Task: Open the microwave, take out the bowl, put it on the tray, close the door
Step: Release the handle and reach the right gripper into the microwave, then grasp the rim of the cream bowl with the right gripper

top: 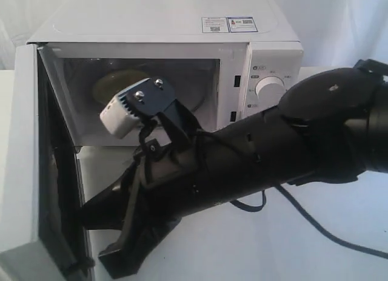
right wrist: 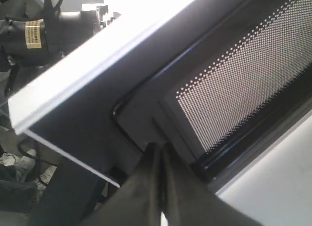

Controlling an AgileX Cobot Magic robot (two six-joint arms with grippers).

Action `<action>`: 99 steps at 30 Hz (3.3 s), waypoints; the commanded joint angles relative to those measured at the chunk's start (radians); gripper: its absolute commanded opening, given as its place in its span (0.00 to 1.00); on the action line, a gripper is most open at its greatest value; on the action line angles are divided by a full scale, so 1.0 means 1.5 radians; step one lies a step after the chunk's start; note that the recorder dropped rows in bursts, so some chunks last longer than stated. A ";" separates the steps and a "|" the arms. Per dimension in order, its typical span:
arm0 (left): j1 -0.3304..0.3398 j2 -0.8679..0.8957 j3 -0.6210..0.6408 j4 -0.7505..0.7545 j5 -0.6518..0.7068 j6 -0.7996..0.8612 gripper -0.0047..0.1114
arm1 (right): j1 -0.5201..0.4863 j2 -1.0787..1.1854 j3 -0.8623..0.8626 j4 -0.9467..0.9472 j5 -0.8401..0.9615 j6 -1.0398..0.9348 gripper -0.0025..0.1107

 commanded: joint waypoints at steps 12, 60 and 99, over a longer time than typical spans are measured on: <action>0.001 -0.003 0.003 -0.003 0.002 0.003 0.04 | 0.074 0.000 -0.020 -0.058 -0.165 -0.030 0.02; 0.001 -0.003 0.003 -0.003 0.002 0.003 0.04 | 0.146 0.092 -0.011 -1.074 -0.364 0.798 0.02; 0.001 -0.003 0.003 -0.003 0.002 0.003 0.04 | -0.034 0.382 -0.334 -1.522 -0.515 0.723 0.46</action>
